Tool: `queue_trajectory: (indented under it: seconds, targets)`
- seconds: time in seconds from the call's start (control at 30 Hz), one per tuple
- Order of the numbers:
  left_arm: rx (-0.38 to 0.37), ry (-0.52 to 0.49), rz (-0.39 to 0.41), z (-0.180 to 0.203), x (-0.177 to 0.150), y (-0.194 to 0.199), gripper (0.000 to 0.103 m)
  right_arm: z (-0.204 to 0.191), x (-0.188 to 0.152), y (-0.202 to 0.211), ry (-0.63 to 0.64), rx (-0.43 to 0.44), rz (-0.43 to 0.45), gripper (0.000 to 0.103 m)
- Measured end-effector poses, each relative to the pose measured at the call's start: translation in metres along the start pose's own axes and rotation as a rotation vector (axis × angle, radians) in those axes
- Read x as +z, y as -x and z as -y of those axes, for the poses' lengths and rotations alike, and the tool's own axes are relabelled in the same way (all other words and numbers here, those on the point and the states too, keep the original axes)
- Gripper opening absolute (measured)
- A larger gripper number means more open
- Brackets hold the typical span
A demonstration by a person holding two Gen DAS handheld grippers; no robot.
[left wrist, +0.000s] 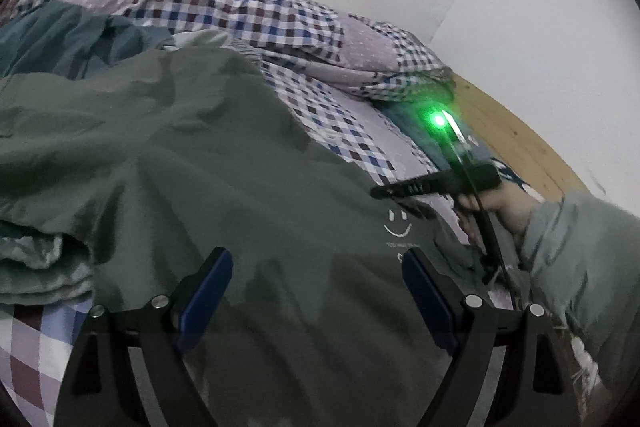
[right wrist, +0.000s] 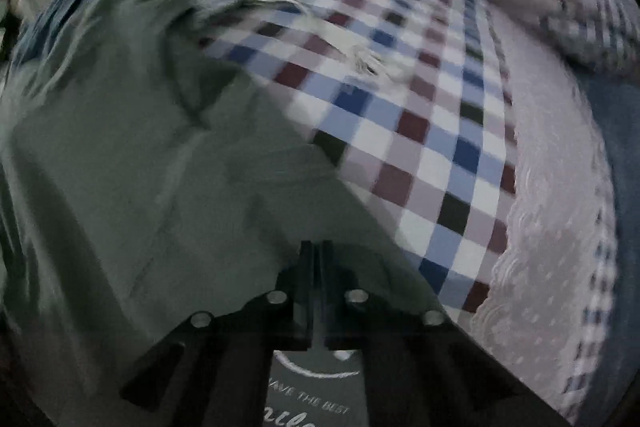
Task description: Fold clothes
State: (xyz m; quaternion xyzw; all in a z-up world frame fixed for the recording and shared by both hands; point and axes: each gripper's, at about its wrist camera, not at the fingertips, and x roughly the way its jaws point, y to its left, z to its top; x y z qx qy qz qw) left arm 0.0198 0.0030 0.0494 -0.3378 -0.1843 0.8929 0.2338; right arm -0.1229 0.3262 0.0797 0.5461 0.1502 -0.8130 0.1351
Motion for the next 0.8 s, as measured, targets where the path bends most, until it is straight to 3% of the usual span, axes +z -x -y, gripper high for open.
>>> queue_trajectory:
  seconds: [0.17, 0.3, 0.4, 0.43, 0.5, 0.67, 0.8]
  targets:
    - [0.008, 0.037, 0.015, -0.011, 0.005, 0.004, 0.089, -0.049, -0.016, 0.048, 0.152, -0.037, 0.123, 0.000]
    - [0.007, 0.050, 0.009, -0.012, 0.005, 0.002, 0.089, -0.059, -0.019, 0.057, 0.174, -0.032, 0.128, 0.002]
    - [0.008, 0.026, 0.019, -0.009, 0.005, 0.005, 0.089, -0.035, -0.014, 0.045, 0.069, -0.006, 0.099, 0.015]
    - [0.010, 0.014, 0.026, -0.007, 0.006, 0.006, 0.089, -0.027, -0.013, 0.044, 0.044, 0.003, 0.095, 0.031]
    - [0.026, -0.012, 0.041, -0.003, 0.008, 0.009, 0.089, -0.010, -0.011, 0.042, -0.006, 0.022, 0.085, 0.054]
    - [0.116, -0.057, 0.023, -0.005, 0.012, 0.005, 0.089, 0.013, -0.007, 0.030, -0.055, 0.095, 0.020, 0.061]
    - [0.127, 0.000, -0.023, -0.019, 0.010, -0.002, 0.089, 0.025, -0.005, 0.018, -0.069, 0.160, -0.045, 0.065]
